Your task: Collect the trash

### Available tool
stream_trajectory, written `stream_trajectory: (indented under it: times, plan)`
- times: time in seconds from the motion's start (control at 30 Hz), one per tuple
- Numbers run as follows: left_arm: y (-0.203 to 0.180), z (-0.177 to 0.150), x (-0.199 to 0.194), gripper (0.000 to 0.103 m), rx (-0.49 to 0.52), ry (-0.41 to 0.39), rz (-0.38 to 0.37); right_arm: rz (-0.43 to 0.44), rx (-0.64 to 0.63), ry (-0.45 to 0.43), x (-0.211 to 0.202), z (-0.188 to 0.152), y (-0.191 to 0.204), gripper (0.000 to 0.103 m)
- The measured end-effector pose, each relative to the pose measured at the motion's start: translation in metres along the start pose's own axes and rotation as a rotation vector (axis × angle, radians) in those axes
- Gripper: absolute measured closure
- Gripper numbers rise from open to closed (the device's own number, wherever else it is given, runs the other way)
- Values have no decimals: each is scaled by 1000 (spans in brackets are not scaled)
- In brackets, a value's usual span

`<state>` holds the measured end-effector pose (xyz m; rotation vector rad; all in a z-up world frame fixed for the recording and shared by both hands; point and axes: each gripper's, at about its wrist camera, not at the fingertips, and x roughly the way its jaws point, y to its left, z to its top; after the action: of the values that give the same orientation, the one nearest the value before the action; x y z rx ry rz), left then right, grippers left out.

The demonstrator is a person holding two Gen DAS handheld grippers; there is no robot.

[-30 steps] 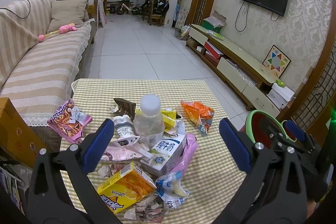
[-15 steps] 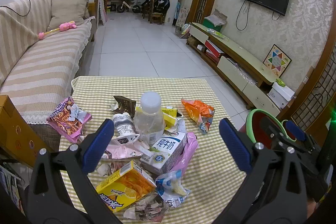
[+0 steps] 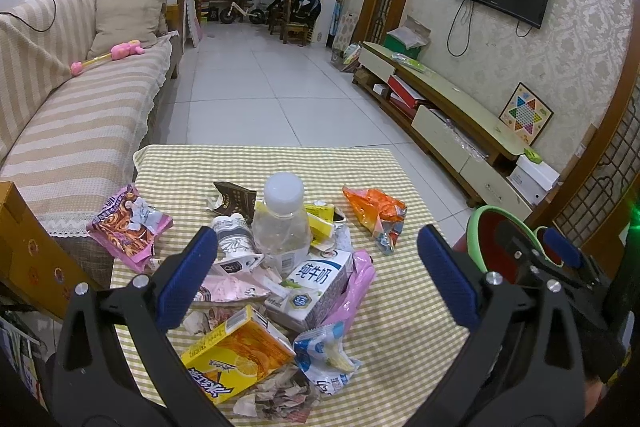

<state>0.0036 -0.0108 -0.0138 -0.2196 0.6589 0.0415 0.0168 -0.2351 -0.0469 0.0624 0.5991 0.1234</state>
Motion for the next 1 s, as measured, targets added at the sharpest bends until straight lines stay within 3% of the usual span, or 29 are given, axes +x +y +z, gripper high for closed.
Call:
stream_trajectory:
  times: [0.5, 0.63, 0.83, 0.93, 1.0]
  plan:
    - [0, 0, 1, 5, -5, 8, 0, 0, -5, 6, 0, -2, 1, 7]
    - [9, 0, 3, 5, -4, 6, 49, 2, -9, 15, 2, -1, 2, 7]
    - [77, 1, 13, 5, -126, 36, 198, -1, -20, 26, 6, -1, 3, 7]
    - [128, -3, 22, 5, -228, 70, 302, 1, -18, 39, 10, -2, 4, 7]
    - [156, -8, 30, 5, -302, 100, 324, 5, -25, 50, 14, -4, 7, 7]
